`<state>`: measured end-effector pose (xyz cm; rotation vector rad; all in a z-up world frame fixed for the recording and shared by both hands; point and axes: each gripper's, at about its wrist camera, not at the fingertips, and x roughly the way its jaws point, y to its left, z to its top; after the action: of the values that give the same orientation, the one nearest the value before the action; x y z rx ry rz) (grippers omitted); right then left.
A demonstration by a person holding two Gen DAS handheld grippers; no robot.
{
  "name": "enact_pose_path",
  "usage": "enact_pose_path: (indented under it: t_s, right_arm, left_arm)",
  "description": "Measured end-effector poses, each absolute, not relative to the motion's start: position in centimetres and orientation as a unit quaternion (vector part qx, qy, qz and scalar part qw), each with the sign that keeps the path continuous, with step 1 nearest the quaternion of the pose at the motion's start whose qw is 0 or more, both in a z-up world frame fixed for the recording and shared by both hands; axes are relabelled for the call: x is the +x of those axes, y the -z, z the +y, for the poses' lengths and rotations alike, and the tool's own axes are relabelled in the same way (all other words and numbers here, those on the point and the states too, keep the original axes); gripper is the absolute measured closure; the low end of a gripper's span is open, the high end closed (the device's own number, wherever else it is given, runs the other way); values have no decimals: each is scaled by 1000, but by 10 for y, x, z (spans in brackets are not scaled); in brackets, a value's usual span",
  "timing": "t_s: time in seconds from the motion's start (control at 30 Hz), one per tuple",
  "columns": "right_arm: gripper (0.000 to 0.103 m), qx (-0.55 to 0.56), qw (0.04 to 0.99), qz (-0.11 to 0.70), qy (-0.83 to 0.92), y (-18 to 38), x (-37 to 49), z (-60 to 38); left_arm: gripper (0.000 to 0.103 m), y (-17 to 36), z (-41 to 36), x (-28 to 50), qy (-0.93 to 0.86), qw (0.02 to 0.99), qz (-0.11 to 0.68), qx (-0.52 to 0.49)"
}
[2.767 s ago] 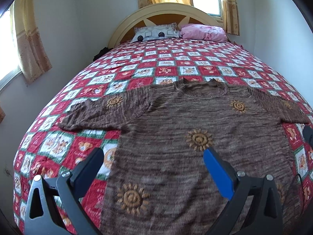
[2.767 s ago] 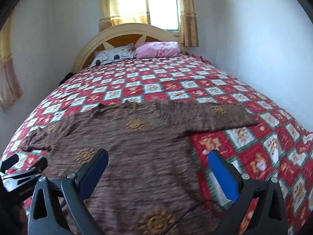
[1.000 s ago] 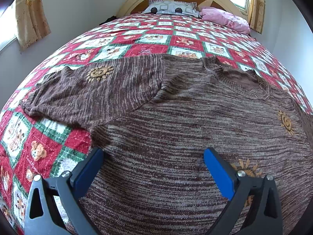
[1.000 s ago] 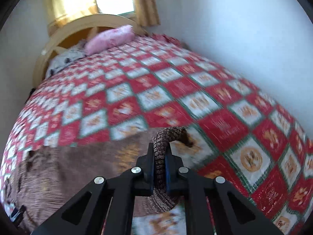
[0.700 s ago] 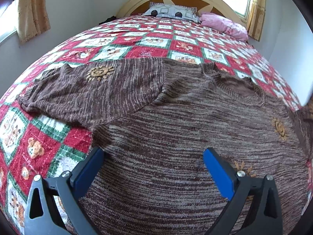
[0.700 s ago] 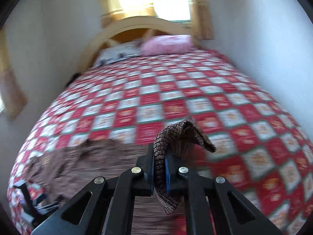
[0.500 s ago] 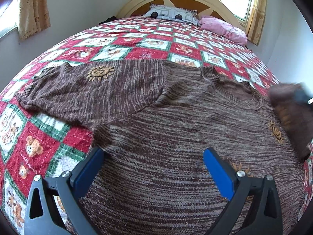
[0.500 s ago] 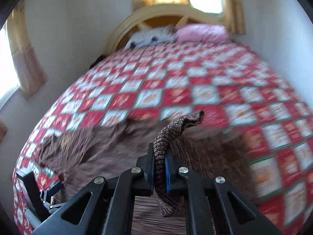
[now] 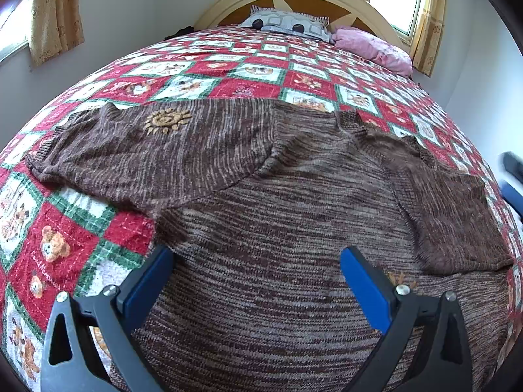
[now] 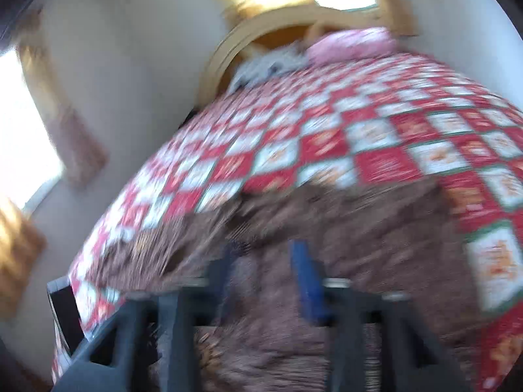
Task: Fold small clothes
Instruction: 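Fold the held sleeve across the sweater body and release with right gripper, then grasp the other sleeve cuff with the left gripper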
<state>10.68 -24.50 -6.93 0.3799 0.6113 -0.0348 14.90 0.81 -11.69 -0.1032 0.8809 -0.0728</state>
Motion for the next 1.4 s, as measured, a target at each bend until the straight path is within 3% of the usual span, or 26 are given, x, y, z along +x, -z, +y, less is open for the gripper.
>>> enact_pose_path:
  t_s: [0.03,0.07,0.1,0.17,0.3,0.57,0.63,0.7,0.97,1.03,1.17,1.4]
  right_arm:
    - [36,158,934,314,55,74,107,-250]
    - [43,138,929,336,64,83,109,-247]
    - [65,133,927,347,56,90,110,-243]
    - [72,114,910,397,36,118,117,-221]
    - [69,14,909,414,49,127,126,-175]
    - [69,39,904,315,286,52,120,-256]
    - [60,42,907,302,290,41,112,-260]
    - [41,41,910,286,299,35,107,-260]
    - [42,54,927,263,261,35,113,-264]
    - [53,53,929,266,254,39,119,-266]
    - [65,93,917,314,228,64,147,-284]
    - [66,115,875,414,225,129,187,-308]
  left_arm:
    - [0,117,8,149,34,903,426,-49]
    - [0,118,8,149,34,903,427,-47]
    - [0,118,7,150,34,903,427,-46]
    - [0,118,7,150,33,902,427,-44]
    - [0,119,5,152,30,901,430,-37]
    - [0,120,3,152,26,901,433,-31]
    - [0,121,3,152,25,900,433,-29]
    - [0,121,2,152,23,900,434,-26]
    - [0,122,-1,153,19,899,437,-19]
    - [0,122,-1,152,19,899,437,-18]
    - [0,123,-2,152,18,899,437,-18]
    - [0,123,-3,152,17,899,437,-16]
